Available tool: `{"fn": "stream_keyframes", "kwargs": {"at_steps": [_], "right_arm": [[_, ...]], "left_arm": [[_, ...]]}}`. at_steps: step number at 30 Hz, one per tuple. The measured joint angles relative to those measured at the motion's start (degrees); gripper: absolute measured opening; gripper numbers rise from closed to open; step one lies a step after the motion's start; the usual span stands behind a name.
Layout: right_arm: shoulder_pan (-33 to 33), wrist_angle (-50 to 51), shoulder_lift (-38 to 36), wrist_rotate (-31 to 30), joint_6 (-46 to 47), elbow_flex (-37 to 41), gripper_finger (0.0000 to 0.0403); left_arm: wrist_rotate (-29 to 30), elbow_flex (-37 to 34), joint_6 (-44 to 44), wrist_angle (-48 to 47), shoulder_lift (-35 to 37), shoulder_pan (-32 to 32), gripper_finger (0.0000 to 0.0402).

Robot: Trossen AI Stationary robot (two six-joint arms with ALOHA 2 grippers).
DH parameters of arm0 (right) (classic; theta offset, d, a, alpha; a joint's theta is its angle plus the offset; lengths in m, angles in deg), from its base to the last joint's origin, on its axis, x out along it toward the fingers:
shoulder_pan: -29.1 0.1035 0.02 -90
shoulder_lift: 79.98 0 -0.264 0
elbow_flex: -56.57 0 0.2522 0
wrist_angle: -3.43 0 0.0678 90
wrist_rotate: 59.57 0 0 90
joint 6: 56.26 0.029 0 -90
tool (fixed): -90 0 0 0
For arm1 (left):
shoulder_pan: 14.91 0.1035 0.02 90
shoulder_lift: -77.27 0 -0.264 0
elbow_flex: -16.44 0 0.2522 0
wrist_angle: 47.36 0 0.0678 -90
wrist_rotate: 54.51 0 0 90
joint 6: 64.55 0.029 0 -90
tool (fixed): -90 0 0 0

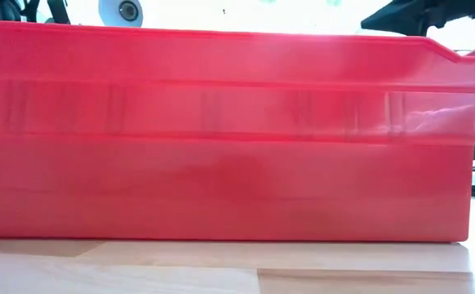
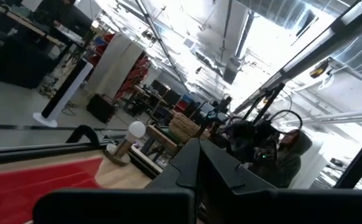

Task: Sort batteries
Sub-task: Return to Home Position

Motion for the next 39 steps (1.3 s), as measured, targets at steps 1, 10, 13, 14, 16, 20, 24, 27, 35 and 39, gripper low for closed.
{"fn": "stream_keyframes", "kwargs": {"at_steps": [1, 10, 13, 14, 16, 20, 24, 27, 35, 39], "right_arm": [[-1.11, -5.59, -0.86, 1.47, -1.64, 2.82, 0.0001], [-19.16, -13.96, -6.03, 21.68, -13.44, 12.07, 0.0000], [-24.35, -13.70, -6.75, 28.49, -14.69, 14.88, 0.0000], [-25.75, -13.87, -6.99, 30.52, -14.74, 16.18, 0.0000], [-27.92, -14.86, -7.48, 33.51, -14.58, 19.08, 0.0000], [-29.84, -22.96, -8.70, 37.60, -14.34, 23.88, 0.0000], [-29.69, -24.53, -10.06, 38.56, -13.85, 26.32, 0.0000], [-28.32, -24.86, -10.80, 38.54, -11.18, 27.63, 0.0000], [-18.42, -29.18, -10.84, 29.56, -15.15, 30.06, 0.0000], [-16.66, -27.74, -10.85, 28.95, -18.52, 30.06, 0.0000]], "left_arm": [[0.01, 0.00, 0.08, -0.21, 0.01, 0.00, 0.0000], [-0.01, 0.00, 5.28, -2.77, -0.03, 0.00, 0.0001], [-0.01, 0.02, 5.50, -3.03, -0.03, 0.00, 0.0001], [-0.01, 0.02, 5.53, -3.31, -0.03, 0.00, 0.0001], [-0.01, 0.02, 5.53, -3.51, -0.03, 0.00, 0.0001], [-0.01, 0.02, 5.53, -3.44, -0.03, -0.01, 0.0001], [0.00, 0.02, 5.54, -3.43, -0.03, 0.00, 0.0001], [-0.01, 0.02, 5.55, -3.42, -0.03, 0.00, 0.0001], [0.00, 0.02, 5.55, -3.39, 0.19, -0.01, 0.0001], [0.01, 0.02, 5.55, -3.89, 0.95, 0.00, 0.0001]]}}
